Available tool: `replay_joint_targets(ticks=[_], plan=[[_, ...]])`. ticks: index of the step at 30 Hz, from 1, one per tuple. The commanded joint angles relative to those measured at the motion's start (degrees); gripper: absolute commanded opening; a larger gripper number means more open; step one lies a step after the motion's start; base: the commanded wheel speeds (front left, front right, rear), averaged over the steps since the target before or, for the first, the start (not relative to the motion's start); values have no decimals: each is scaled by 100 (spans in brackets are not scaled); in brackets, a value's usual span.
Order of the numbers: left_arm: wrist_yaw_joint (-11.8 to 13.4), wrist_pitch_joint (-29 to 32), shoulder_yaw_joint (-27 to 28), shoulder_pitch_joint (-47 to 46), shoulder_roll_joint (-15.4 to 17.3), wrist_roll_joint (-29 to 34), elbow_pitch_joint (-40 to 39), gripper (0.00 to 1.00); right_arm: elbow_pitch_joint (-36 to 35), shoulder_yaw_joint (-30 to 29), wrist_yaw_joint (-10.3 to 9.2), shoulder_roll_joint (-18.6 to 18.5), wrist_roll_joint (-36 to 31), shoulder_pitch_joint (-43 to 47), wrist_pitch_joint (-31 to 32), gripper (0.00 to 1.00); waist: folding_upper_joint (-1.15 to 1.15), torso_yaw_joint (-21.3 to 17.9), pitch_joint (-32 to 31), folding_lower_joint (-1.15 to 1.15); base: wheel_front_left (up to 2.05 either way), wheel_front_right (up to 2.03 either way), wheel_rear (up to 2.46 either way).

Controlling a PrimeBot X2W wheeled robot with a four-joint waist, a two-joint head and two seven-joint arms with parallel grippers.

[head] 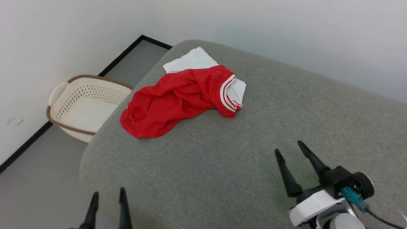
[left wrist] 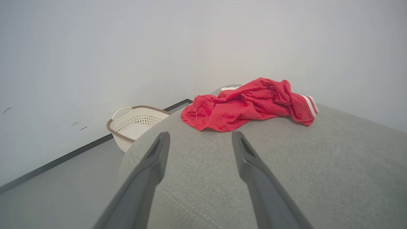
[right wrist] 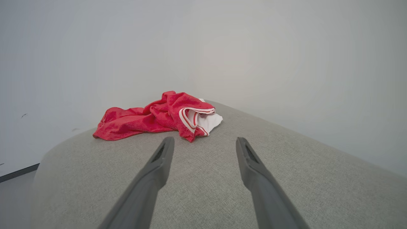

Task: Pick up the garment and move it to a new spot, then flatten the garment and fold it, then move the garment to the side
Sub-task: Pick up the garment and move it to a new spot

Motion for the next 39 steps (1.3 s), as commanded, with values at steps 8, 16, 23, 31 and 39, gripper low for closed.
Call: replay_joint_targets(ticks=[8,16,23,31,39], plan=[[-866,-7,-77,-1461,130,280,320,100,-349,-472,-8,76,-190,390,-24,100,0,-99,117,0,0,0,0],[-1127,-7,92,-3166,686,208,754,100,-785,-413,-8,228,-499,412,-24,100,0,-890,591,0,0,0,0],[-1200,9,40,-4600,1440,-365,1831,100,-910,-126,-8,309,-579,68,-24,100,0,-1698,1057,0,0,0,0],[-1186,961,-1109,-5989,2554,-2154,3619,100,-973,52,-8,359,-514,-275,-24,100,0,-2291,1503,0,0,0,0],[-1187,2987,-2111,-6482,3273,-4020,4451,100,-1042,270,-8,361,-386,-528,-24,100,0,-2732,1859,0,0,0,0]])
